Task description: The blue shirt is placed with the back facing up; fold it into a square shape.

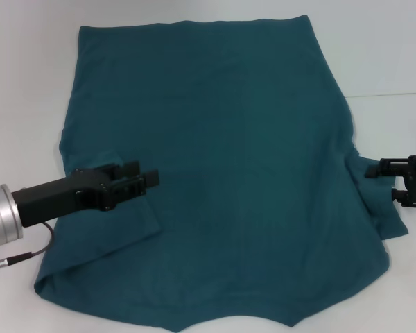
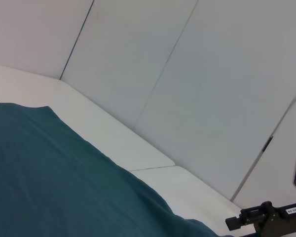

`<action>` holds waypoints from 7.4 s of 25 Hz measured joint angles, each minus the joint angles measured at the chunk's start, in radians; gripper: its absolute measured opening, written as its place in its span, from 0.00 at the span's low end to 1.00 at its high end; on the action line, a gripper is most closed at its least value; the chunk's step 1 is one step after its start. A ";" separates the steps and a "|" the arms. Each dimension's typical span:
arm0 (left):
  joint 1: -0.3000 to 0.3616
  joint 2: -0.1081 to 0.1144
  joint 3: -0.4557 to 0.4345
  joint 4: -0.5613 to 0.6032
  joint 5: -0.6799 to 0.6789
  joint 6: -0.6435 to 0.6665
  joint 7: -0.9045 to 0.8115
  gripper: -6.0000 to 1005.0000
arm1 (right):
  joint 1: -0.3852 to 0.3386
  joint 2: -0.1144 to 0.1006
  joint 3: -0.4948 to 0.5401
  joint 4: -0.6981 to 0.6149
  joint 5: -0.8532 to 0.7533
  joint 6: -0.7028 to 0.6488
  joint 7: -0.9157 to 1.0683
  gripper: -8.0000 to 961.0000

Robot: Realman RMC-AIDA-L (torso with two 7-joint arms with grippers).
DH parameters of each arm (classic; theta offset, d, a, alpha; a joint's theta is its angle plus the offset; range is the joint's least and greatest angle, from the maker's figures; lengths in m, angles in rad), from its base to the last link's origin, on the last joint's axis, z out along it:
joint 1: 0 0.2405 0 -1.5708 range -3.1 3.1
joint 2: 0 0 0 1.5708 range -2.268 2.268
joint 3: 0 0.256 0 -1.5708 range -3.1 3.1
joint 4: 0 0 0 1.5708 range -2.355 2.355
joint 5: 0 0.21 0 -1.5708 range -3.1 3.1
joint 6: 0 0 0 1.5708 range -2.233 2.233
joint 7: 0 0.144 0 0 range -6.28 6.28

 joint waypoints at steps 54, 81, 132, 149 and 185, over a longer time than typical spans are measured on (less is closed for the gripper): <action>0.000 -0.004 -0.005 0.000 -0.001 0.013 -0.013 0.58 | 0.031 -0.090 -0.191 -0.141 -0.048 -0.109 0.095 0.02; 0.007 -0.004 0.000 0.000 -0.002 0.015 -0.025 0.58 | 0.013 -0.104 -0.128 -0.247 -0.159 -0.185 0.139 0.02; -0.010 -0.004 -0.008 0.000 -0.002 -0.016 -0.035 0.58 | 0.265 0.028 -0.578 -0.235 -0.205 -0.084 0.067 0.02; -0.018 -0.003 -0.008 0.000 -0.002 -0.026 -0.035 0.58 | 0.279 0.048 -0.605 -0.254 -0.309 -0.064 0.050 0.13; -0.027 -0.003 -0.008 0.000 -0.041 -0.037 -0.083 0.58 | 0.143 0.098 -0.370 -0.435 -0.330 -0.056 0.061 0.52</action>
